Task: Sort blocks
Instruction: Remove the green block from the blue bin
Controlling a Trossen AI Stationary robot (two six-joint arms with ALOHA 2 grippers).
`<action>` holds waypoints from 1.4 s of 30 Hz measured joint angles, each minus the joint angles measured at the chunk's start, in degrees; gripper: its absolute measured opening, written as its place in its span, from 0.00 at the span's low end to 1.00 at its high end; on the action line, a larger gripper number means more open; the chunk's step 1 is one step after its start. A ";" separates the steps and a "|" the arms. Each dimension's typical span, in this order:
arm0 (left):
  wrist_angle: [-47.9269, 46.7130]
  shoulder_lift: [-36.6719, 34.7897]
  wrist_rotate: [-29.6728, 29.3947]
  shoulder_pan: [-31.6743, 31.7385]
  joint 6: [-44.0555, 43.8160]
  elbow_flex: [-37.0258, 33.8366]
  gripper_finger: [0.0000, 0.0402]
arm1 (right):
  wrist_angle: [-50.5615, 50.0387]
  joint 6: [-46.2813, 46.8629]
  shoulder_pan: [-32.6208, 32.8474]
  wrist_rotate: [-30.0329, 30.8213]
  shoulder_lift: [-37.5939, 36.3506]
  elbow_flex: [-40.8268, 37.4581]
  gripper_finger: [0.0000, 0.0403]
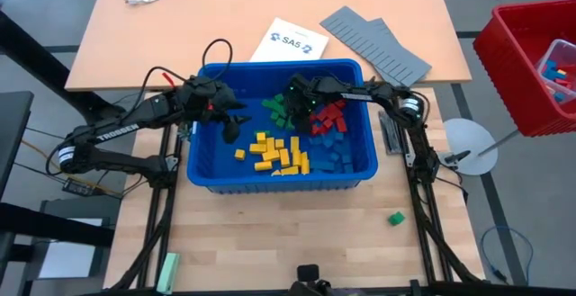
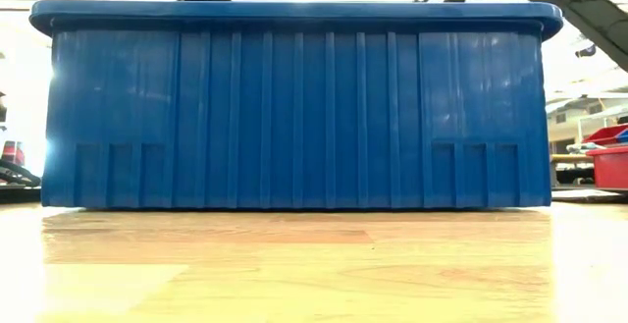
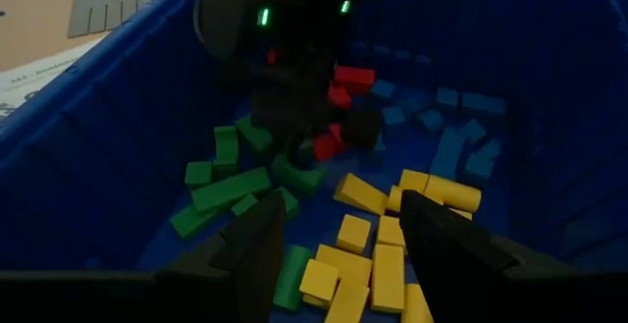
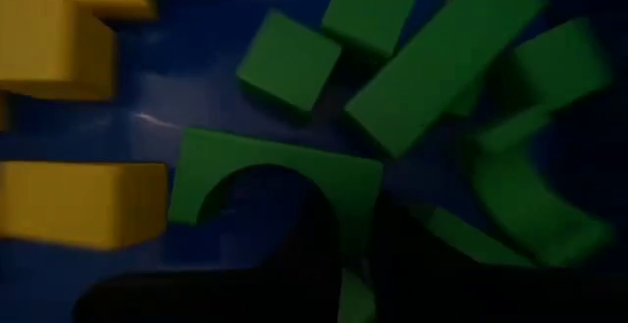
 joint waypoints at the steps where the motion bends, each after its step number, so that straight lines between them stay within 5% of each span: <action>1: -0.10 0.00 0.00 0.00 0.02 0.00 0.52 | -0.78 -0.07 0.26 0.48 -1.34 0.00 0.05; 13: -0.10 0.00 0.00 -0.02 0.15 0.00 0.52 | -13.69 10.51 6.89 2.82 -26.76 0.07 0.05; 23: -0.05 0.00 -0.02 -0.01 0.15 0.00 0.52 | -25.84 32.59 24.16 2.58 -43.59 0.11 0.05; 35: 0.06 0.00 -0.02 0.00 0.70 0.00 0.52 | -38.95 68.05 52.10 8.22 -44.76 0.06 0.05; 42: 0.56 -0.02 -0.17 -0.02 1.70 0.02 0.53 | -43.12 82.65 62.30 11.16 -42.48 -6.35 0.05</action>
